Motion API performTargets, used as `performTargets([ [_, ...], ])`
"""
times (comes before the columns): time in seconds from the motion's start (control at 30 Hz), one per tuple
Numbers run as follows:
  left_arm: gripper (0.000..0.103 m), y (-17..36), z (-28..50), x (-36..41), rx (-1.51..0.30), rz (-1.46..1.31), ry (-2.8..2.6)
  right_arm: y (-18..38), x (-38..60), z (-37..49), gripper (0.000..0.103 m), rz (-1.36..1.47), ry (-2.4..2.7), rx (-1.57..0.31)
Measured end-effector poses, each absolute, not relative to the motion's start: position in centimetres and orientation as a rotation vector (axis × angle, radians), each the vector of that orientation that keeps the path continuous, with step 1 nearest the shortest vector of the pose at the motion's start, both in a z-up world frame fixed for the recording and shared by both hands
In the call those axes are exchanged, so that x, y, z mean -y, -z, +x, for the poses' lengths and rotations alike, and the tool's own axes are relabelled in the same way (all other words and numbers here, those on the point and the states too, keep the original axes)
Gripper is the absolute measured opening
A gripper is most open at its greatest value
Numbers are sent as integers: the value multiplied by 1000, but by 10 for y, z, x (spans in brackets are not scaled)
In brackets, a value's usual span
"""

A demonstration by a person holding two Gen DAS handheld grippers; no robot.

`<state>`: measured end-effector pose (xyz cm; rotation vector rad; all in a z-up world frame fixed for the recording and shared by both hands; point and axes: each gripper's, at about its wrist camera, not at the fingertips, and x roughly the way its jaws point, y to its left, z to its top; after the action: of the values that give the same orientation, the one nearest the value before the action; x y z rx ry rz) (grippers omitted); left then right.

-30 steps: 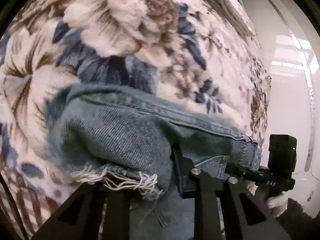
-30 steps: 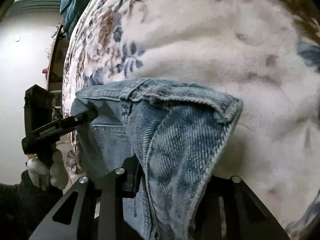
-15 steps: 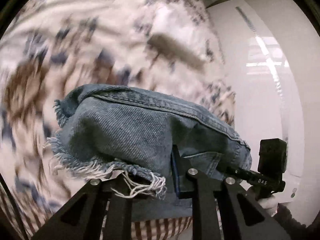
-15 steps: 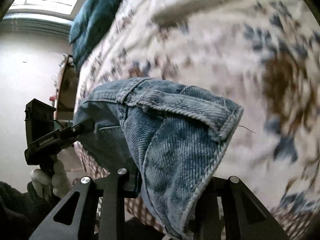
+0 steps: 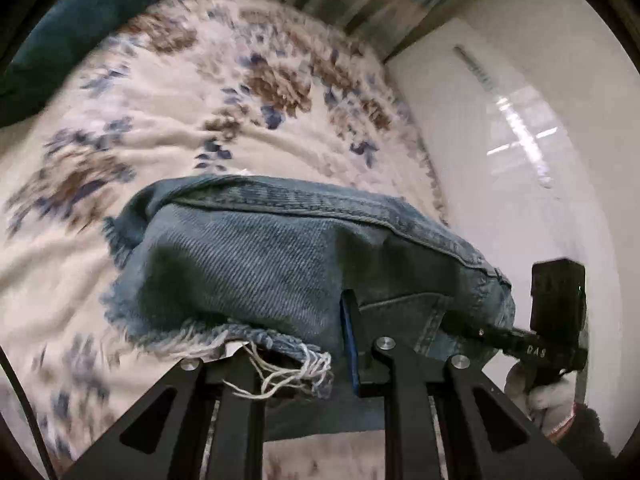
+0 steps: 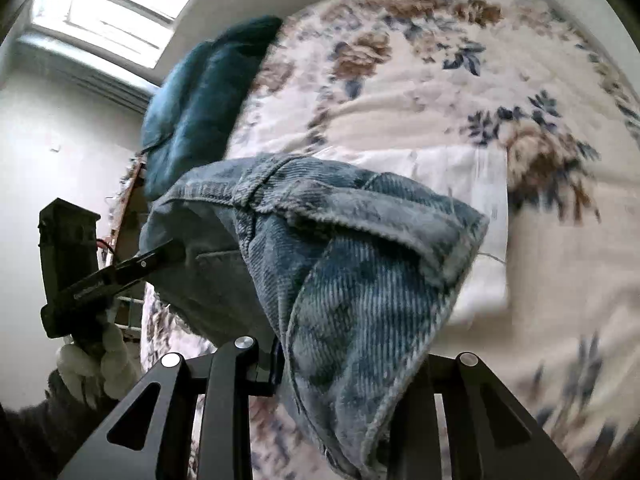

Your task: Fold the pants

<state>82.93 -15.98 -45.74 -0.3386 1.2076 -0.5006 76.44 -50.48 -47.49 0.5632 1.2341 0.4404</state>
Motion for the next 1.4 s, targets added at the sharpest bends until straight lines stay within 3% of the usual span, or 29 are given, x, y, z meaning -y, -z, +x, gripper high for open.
performTargets([
  [0.07, 22, 497, 875, 176, -1288, -325, 449, 518, 511, 819, 32, 553, -382, -1318],
  [0.13, 33, 546, 912, 189, -1403, -294, 399, 566, 522, 863, 45, 554, -295, -1435],
  [0.2, 39, 580, 927, 191, -1481, -269, 351, 600, 533, 883, 75, 581, -229, -1509],
  [0.27, 49, 590, 928, 184, -1489, -305, 366, 610, 550, 892, 85, 668, -198, -1502],
  [0.4, 53, 572, 898, 153, -1445, -408, 414, 588, 567, 875, 85, 708, -237, -1426],
  [0.5, 66, 556, 865, 134, -1390, -447, 408, 575, 571, 838, 85, 750, -271, -1395],
  [0.67, 67, 571, 826, 146, -1424, -282, 321, 594, 553, 779, 85, 541, -132, -1488],
  [0.77, 68, 570, 813, 149, -1392, -256, 243, 595, 552, 770, 85, 553, -59, -1466],
  [0.87, 67, 530, 796, 166, -1268, -104, 152, 550, 527, 763, 91, 337, 76, -1374],
  [0.97, 88, 492, 775, 180, -1220, -41, 144, 493, 492, 741, 94, 160, 163, -1246],
  [1.4, 88, 312, 637, 191, -1012, 91, 162, 296, 420, 585, 94, 94, 199, -1060],
])
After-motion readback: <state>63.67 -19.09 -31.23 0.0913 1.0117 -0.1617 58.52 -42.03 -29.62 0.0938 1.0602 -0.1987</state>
